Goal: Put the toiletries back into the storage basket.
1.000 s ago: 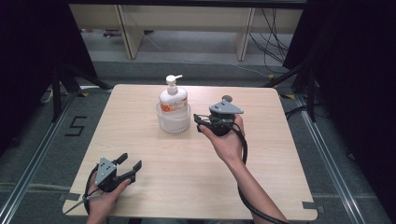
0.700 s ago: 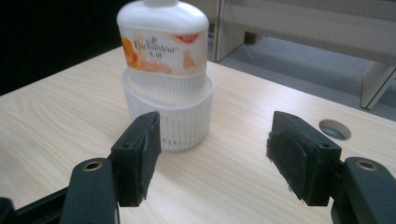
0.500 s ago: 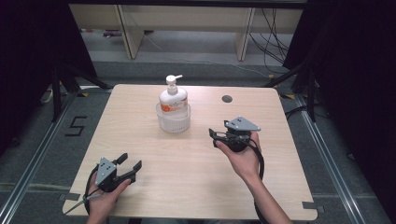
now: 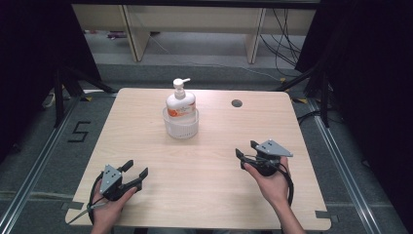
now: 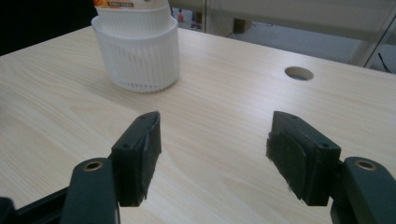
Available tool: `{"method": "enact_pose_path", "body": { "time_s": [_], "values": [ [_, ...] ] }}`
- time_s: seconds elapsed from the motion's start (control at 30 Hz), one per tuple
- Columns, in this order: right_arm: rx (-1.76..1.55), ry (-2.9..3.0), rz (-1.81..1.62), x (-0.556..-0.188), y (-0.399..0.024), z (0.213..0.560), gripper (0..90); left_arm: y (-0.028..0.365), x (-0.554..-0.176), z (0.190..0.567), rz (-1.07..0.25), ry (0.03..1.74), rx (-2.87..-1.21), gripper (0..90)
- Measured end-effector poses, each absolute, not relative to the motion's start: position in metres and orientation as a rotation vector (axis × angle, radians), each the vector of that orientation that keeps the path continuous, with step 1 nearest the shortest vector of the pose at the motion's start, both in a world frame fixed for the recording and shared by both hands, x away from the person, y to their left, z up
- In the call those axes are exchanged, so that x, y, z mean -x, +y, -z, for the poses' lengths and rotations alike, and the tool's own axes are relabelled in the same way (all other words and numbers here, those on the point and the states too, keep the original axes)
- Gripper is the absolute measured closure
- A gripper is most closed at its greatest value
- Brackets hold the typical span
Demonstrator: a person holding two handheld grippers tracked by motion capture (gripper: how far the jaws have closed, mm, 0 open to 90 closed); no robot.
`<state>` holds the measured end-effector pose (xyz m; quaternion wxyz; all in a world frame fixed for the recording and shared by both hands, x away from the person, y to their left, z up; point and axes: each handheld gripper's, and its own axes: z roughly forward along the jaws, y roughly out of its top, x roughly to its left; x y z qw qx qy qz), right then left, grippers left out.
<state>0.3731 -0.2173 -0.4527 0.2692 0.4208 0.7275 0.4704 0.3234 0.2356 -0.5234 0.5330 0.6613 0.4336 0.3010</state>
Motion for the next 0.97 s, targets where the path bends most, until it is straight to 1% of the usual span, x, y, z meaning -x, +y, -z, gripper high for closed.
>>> {"method": "enact_pose_path", "body": {
  "time_s": [0.07, 0.1, 0.13, 0.23, 0.37, 0.43, 0.47, 0.63, 0.7, 0.97],
  "values": [
    [-1.205, 1.926, -1.276, -0.365, -0.231, 0.462, 35.0, 0.236, -0.323, 0.523, -0.717, 1.031, -1.578, 33.2],
    [-1.205, 1.926, -1.276, -0.365, -0.231, 0.462, 35.0, 0.236, -0.323, 0.523, -0.717, 1.030, -1.577, 33.2],
    [-1.187, 1.931, -1.250, -0.361, -0.243, 0.467, 35.0, 0.236, -0.323, 0.523, -0.718, 1.029, -1.578, 33.2],
    [-1.253, 1.893, -1.269, -0.350, -0.253, 0.475, 35.0, 0.235, -0.323, 0.523, -0.719, 1.036, -1.586, 33.1],
    [-1.234, 1.862, -1.297, -0.342, -0.265, 0.486, 35.0, 0.235, -0.323, 0.523, -0.719, 1.037, -1.585, 33.1],
    [-1.260, 1.857, -1.299, -0.338, -0.265, 0.488, 34.9, 0.235, -0.322, 0.523, -0.719, 1.038, -1.586, 33.0],
    [-1.210, 1.856, -1.291, -0.337, -0.269, 0.490, 34.9, 0.235, -0.322, 0.523, -0.718, 1.039, -1.585, 33.0],
    [-1.263, 1.791, -1.331, -0.327, -0.269, 0.502, 34.6, 0.235, -0.323, 0.523, -0.716, 1.036, -1.589, 33.0],
    [-1.214, 1.797, -1.306, -0.327, -0.272, 0.502, 34.6, 0.235, -0.323, 0.523, -0.713, 1.034, -1.590, 33.0],
    [-1.207, 1.735, -1.344, -0.320, -0.267, 0.507, 34.4, 0.235, -0.323, 0.523, -0.707, 1.025, -1.582, 32.9]
  ]
}}
